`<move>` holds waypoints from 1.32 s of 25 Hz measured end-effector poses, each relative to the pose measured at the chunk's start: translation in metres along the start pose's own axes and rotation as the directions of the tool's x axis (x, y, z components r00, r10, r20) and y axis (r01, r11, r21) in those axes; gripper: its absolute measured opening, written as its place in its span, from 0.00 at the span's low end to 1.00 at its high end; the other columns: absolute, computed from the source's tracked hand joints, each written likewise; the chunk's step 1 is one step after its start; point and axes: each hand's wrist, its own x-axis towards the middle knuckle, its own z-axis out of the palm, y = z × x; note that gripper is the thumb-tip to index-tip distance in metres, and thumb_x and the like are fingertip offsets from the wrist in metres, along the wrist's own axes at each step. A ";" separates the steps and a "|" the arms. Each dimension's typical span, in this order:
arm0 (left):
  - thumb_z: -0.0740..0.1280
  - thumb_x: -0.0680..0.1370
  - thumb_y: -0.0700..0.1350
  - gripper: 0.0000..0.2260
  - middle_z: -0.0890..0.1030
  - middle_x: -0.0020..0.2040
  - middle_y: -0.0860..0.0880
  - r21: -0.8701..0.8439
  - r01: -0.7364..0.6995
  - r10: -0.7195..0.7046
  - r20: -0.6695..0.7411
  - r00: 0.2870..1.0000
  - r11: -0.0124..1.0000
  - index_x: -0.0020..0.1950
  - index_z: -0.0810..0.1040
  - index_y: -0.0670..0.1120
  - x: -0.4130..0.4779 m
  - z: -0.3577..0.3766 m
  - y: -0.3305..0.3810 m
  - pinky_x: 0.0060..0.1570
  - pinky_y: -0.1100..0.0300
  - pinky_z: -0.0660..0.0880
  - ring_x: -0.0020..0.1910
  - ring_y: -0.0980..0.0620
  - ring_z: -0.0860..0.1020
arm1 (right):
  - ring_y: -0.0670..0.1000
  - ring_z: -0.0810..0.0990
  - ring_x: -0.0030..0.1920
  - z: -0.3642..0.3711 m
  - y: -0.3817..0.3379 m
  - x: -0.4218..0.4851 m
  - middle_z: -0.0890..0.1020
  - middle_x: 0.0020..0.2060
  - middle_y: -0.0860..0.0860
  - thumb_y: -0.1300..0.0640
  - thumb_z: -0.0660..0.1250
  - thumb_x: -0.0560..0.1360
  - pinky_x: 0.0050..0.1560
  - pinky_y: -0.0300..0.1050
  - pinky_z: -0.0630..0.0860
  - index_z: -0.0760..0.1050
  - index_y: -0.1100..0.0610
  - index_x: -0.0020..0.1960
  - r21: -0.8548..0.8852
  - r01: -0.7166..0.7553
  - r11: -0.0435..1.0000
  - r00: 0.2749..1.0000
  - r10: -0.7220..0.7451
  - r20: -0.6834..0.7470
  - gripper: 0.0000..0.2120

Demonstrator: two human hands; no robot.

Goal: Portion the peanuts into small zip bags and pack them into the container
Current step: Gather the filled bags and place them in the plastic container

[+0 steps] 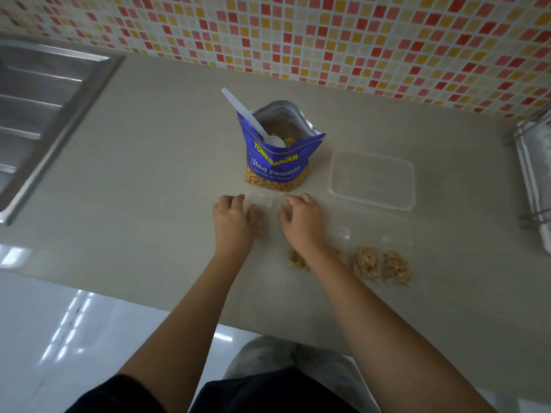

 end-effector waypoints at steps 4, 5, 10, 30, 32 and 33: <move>0.63 0.77 0.43 0.16 0.74 0.57 0.34 -0.061 0.187 -0.182 0.087 0.979 0.980 0.61 0.73 0.36 0.021 0.004 -0.007 0.57 0.50 0.68 0.55 0.35 0.73 | 0.60 0.74 0.57 0.020 -0.019 0.018 0.76 0.55 0.60 0.54 0.65 0.75 0.58 0.47 0.66 0.75 0.61 0.59 0.028 -0.086 0.996 0.992 0.083 0.095 0.16; 0.64 0.76 0.44 0.16 0.75 0.57 0.35 -0.119 0.254 -0.242 0.104 0.965 0.960 0.60 0.74 0.37 0.024 0.005 -0.007 0.57 0.51 0.69 0.55 0.37 0.74 | 0.59 0.75 0.56 0.022 -0.021 0.020 0.77 0.54 0.60 0.56 0.66 0.74 0.57 0.46 0.66 0.76 0.61 0.56 0.059 -0.096 0.994 0.992 0.090 0.086 0.13; 0.69 0.73 0.44 0.14 0.80 0.52 0.40 -0.163 0.298 -0.255 0.242 0.936 0.941 0.56 0.76 0.40 0.032 0.003 -0.010 0.52 0.55 0.72 0.52 0.42 0.78 | 0.57 0.80 0.45 0.022 -0.021 0.008 0.83 0.43 0.57 0.62 0.67 0.73 0.45 0.44 0.70 0.76 0.61 0.46 0.262 -0.085 0.961 0.996 0.073 0.055 0.04; 0.64 0.78 0.44 0.06 0.77 0.32 0.49 -0.731 0.096 0.170 0.281 0.945 0.676 0.41 0.77 0.49 -0.058 -0.010 0.133 0.35 0.58 0.71 0.31 0.53 0.73 | 0.40 0.78 0.38 -0.088 0.027 -0.085 0.81 0.37 0.46 0.57 0.65 0.76 0.44 0.38 0.74 0.76 0.50 0.42 0.869 0.042 0.493 0.799 0.505 -0.325 0.05; 0.65 0.77 0.45 0.06 0.80 0.32 0.47 -0.678 0.030 0.174 0.231 0.957 0.734 0.41 0.78 0.51 -0.066 -0.007 0.142 0.36 0.59 0.73 0.31 0.52 0.77 | 0.41 0.78 0.38 -0.090 0.033 -0.092 0.81 0.36 0.46 0.56 0.64 0.76 0.45 0.40 0.75 0.77 0.51 0.42 0.887 0.018 0.462 0.792 0.535 -0.294 0.06; 0.65 0.77 0.45 0.06 0.81 0.33 0.48 -0.654 -0.008 0.194 0.212 0.958 0.756 0.41 0.77 0.52 -0.069 -0.006 0.145 0.37 0.59 0.74 0.33 0.52 0.78 | 0.42 0.78 0.38 -0.091 0.035 -0.094 0.81 0.35 0.46 0.56 0.64 0.76 0.44 0.40 0.75 0.78 0.51 0.42 0.897 0.011 0.442 0.783 0.554 -0.282 0.06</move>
